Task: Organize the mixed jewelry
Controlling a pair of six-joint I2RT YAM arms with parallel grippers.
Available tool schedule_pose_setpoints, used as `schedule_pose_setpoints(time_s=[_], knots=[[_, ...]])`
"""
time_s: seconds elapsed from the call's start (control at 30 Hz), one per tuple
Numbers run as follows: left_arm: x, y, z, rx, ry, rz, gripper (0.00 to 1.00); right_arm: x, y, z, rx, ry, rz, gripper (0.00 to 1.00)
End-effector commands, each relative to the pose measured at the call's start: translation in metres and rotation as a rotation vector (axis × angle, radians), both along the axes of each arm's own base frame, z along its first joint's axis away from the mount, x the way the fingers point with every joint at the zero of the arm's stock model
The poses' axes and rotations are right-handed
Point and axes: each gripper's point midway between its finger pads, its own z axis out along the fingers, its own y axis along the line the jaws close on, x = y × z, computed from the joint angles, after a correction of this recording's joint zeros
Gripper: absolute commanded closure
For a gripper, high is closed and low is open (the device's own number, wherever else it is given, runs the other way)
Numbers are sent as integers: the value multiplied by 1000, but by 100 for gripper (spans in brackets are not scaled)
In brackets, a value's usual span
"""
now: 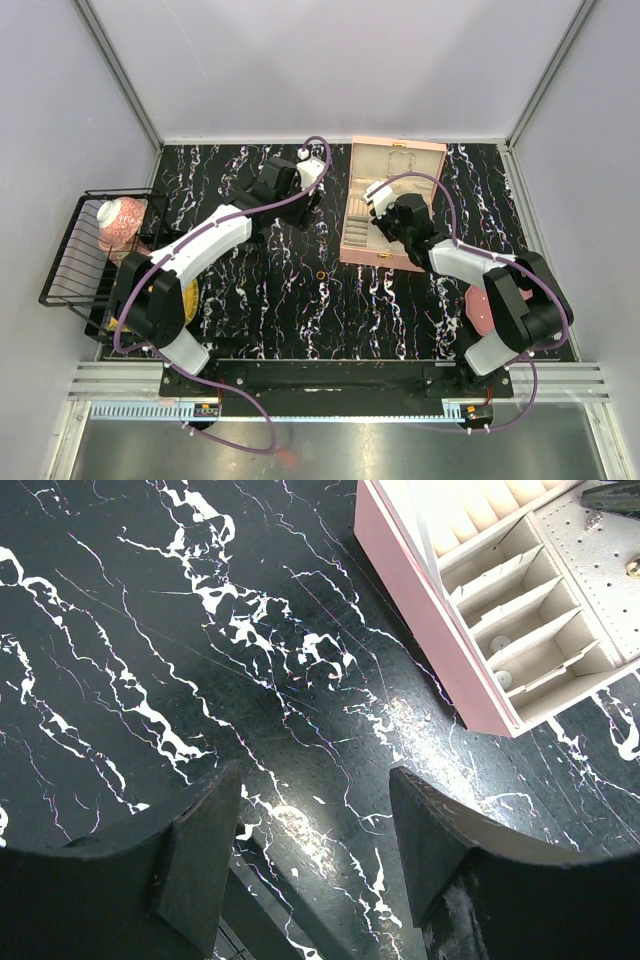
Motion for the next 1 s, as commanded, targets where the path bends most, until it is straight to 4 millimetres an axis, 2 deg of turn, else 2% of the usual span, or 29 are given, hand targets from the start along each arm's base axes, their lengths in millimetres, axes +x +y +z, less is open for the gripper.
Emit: schedule_pose_setpoints(time_s=[0.0, 0.37, 0.97], knots=[[2, -3, 22, -53, -58, -9, 36, 8, 10, 36, 35, -83, 12, 81], [2, -2, 21, -56, -54, -6, 36, 16, 2, 58, 50, -142, -55, 82], [1, -3, 20, -61, -49, -7, 36, 8, -5, 37, 10, -115, -50, 85]])
